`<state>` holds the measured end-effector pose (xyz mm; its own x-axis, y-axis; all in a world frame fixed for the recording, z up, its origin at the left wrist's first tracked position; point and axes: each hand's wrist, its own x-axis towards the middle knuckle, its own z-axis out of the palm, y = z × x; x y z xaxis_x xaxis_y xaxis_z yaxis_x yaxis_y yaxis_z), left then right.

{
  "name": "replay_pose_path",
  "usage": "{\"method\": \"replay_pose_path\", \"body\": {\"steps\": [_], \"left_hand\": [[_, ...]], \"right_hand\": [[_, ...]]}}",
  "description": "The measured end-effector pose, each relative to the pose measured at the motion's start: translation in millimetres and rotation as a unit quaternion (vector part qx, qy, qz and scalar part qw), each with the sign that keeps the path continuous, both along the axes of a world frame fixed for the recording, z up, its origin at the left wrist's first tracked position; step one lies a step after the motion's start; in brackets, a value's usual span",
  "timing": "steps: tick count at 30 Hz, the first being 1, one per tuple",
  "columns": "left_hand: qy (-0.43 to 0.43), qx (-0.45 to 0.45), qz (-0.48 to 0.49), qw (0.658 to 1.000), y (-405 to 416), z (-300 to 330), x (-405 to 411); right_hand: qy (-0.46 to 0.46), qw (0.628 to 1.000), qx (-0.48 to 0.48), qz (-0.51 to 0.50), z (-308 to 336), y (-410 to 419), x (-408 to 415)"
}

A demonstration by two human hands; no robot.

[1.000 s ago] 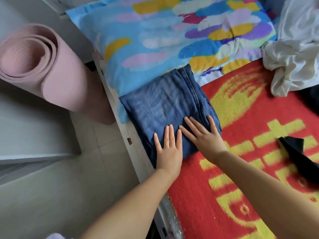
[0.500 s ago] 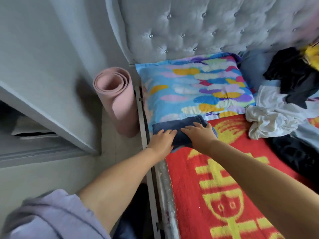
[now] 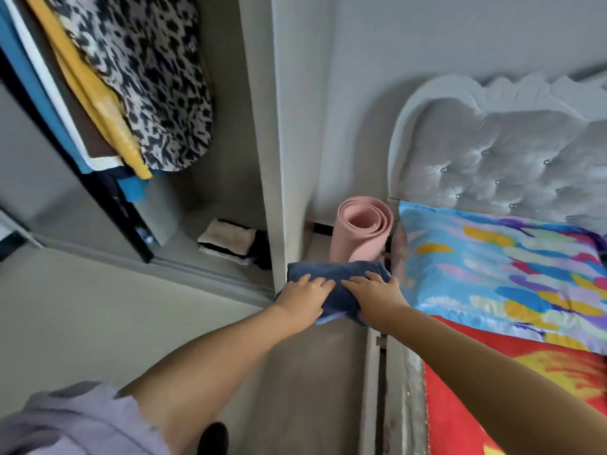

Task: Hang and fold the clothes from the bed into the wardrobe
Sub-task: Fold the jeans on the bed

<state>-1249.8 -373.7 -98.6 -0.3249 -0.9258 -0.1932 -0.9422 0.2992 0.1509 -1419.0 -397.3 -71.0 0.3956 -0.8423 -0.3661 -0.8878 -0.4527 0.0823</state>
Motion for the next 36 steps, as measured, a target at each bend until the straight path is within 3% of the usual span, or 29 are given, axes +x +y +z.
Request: {"method": "replay_pose_path", "body": {"steps": [11, 15, 27, 36], "left_hand": [[-0.075, 0.034, 0.081, 0.993, -20, -12, 295], [-0.076, 0.039, 0.08, 0.993, -46, -7, 364], [-0.087, 0.037, 0.011, 0.995, -184, -53, 400], [-0.095, 0.047, -0.041, 0.994, -355, -140, 398]], "right_hand": [[-0.016, 0.996, 0.055, 0.07, -26, -47, 305], [-0.01, 0.996, 0.062, 0.068, -33, -75, 374], [-0.033, 0.997, 0.045, 0.057, -77, -197, 397], [-0.04, 0.998, 0.053, 0.0, -151, -345, 395]]}}
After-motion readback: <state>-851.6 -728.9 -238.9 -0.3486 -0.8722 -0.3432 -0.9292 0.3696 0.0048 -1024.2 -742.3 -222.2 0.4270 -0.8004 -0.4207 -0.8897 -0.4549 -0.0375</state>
